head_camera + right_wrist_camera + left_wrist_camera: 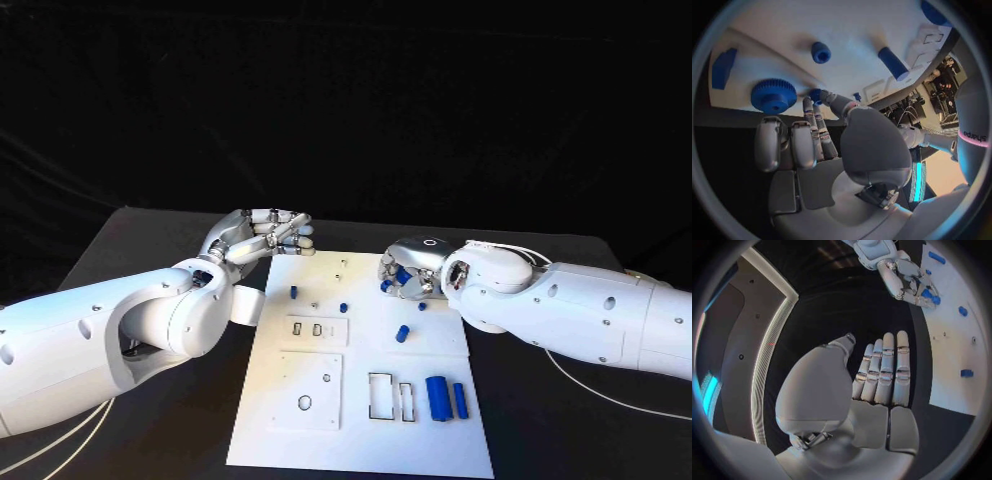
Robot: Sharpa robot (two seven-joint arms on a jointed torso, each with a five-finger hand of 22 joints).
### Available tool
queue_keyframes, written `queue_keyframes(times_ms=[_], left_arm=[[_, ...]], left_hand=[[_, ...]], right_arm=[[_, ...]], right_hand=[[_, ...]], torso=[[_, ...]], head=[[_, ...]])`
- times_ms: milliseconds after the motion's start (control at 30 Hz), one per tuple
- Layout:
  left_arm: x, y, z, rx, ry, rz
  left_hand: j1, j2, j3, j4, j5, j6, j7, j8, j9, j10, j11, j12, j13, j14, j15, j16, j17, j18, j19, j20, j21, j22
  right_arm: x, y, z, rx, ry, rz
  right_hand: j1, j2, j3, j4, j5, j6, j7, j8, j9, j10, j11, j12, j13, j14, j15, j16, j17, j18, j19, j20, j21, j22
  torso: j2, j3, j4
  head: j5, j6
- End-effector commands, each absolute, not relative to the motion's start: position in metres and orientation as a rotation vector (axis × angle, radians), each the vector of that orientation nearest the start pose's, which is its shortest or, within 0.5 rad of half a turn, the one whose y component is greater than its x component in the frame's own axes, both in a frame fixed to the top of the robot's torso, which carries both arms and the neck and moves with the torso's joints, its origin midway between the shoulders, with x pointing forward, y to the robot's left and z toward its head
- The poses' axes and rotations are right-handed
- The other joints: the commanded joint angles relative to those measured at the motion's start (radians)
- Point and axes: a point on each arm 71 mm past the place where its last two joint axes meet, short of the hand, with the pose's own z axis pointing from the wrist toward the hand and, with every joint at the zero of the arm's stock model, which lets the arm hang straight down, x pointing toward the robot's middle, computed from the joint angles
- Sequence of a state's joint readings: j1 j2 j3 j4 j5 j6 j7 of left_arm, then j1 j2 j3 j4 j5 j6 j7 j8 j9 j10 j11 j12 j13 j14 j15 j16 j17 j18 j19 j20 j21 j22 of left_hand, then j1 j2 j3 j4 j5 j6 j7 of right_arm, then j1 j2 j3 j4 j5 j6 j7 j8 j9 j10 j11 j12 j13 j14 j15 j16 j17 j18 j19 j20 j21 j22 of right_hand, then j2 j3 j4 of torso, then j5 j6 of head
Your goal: Assemble the parts on the task board
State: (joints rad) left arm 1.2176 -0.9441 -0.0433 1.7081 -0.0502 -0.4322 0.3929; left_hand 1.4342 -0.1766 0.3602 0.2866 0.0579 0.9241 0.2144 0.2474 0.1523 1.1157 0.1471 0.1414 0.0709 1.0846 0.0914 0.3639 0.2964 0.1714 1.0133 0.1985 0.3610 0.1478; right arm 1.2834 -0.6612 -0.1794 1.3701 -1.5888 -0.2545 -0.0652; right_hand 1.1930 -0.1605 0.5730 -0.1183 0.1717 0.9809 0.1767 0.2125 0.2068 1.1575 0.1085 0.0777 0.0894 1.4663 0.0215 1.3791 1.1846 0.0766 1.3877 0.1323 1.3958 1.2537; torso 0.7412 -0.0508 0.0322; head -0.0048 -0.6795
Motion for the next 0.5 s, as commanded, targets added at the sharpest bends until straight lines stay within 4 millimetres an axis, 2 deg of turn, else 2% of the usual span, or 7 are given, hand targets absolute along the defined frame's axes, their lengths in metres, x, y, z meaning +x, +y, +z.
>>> queue_keyframes(times_ms=[33,167,267,367,500], left_arm=[[0.4572,0.2069,-0.1544,-1.046,1.407,-1.541],[0.4574,0.2065,-0.1540,-1.046,1.410,-1.543],[0.4572,0.2058,-0.1537,-1.045,1.413,-1.546],[0.4572,0.2054,-0.1535,-1.045,1.415,-1.548],[0.4575,0.2061,-0.1536,-1.046,1.416,-1.546]], left_hand=[[-0.011,0.002,-0.005,0.001,-0.005,-0.003,0.001,-0.001,-0.001,-0.001,0.004,-0.007,-0.001,0.003,0.004,0.006,0.001,0.011,0.004,-0.001,0.003,0.001],[-0.012,0.003,-0.005,0.001,-0.005,-0.003,0.002,-0.002,-0.001,-0.002,0.004,-0.007,-0.001,0.003,0.004,0.007,0.002,0.011,0.004,-0.001,0.003,0.001],[-0.013,0.003,-0.005,0.002,-0.005,-0.004,0.002,-0.002,-0.002,-0.002,0.004,-0.008,-0.001,0.002,0.005,0.007,0.002,0.011,0.004,-0.001,0.003,0.001],[-0.013,0.003,-0.005,0.002,-0.005,-0.004,0.002,-0.002,-0.002,-0.002,0.004,-0.008,-0.001,0.002,0.005,0.007,0.002,0.011,0.004,-0.001,0.003,0.001],[-0.014,0.004,-0.005,0.002,-0.005,-0.005,0.002,-0.002,-0.002,-0.003,0.005,-0.009,-0.001,0.002,0.005,0.007,0.003,0.011,0.004,-0.001,0.003,0.001]], right_arm=[[0.5043,-0.1467,-0.2026,-0.467,1.675,0.576],[0.5049,-0.1462,-0.2017,-0.463,1.660,0.582],[0.5050,-0.1458,-0.2007,-0.456,1.645,0.586],[0.5051,-0.1459,-0.1993,-0.447,1.627,0.589],[0.5046,-0.1456,-0.1969,-0.431,1.597,0.594]], right_hand=[[0.002,0.013,0.012,0.000,-0.001,0.007,-0.001,0.007,0.003,0.011,-0.003,0.007,0.003,0.040,0.002,0.007,0.002,-0.011,0.007,-0.003,0.007,0.008],[0.008,0.020,0.025,0.002,-0.009,0.016,-0.006,0.015,0.010,0.025,-0.008,0.012,0.006,0.039,-0.001,0.012,0.003,-0.016,0.019,-0.005,0.022,0.033],[0.026,0.036,0.043,-0.003,-0.032,0.036,-0.016,0.031,0.023,0.046,-0.017,0.021,0.013,0.039,-0.009,0.016,0.004,-0.020,0.031,-0.011,0.037,0.059],[0.041,0.052,0.058,-0.007,-0.048,0.057,-0.026,0.051,0.041,0.068,-0.027,0.031,0.022,0.039,-0.017,0.021,0.006,-0.024,0.040,-0.019,0.049,0.079],[0.049,0.060,0.065,-0.012,-0.054,0.068,-0.033,0.068,0.060,0.083,-0.035,0.037,0.030,0.039,-0.023,0.024,0.006,-0.025,0.043,-0.025,0.054,0.089]], torso=[[0.001,-0.0005,-0.0020],[0.001,-0.0007,-0.0028],[0.002,-0.0017,-0.0038],[0.002,-0.0015,-0.0018],[0.002,-0.0017,-0.0012]], head=[[0.007,-0.002],[0.006,-0.004],[0.007,-0.003],[0.006,-0.005],[0.006,-0.003]])
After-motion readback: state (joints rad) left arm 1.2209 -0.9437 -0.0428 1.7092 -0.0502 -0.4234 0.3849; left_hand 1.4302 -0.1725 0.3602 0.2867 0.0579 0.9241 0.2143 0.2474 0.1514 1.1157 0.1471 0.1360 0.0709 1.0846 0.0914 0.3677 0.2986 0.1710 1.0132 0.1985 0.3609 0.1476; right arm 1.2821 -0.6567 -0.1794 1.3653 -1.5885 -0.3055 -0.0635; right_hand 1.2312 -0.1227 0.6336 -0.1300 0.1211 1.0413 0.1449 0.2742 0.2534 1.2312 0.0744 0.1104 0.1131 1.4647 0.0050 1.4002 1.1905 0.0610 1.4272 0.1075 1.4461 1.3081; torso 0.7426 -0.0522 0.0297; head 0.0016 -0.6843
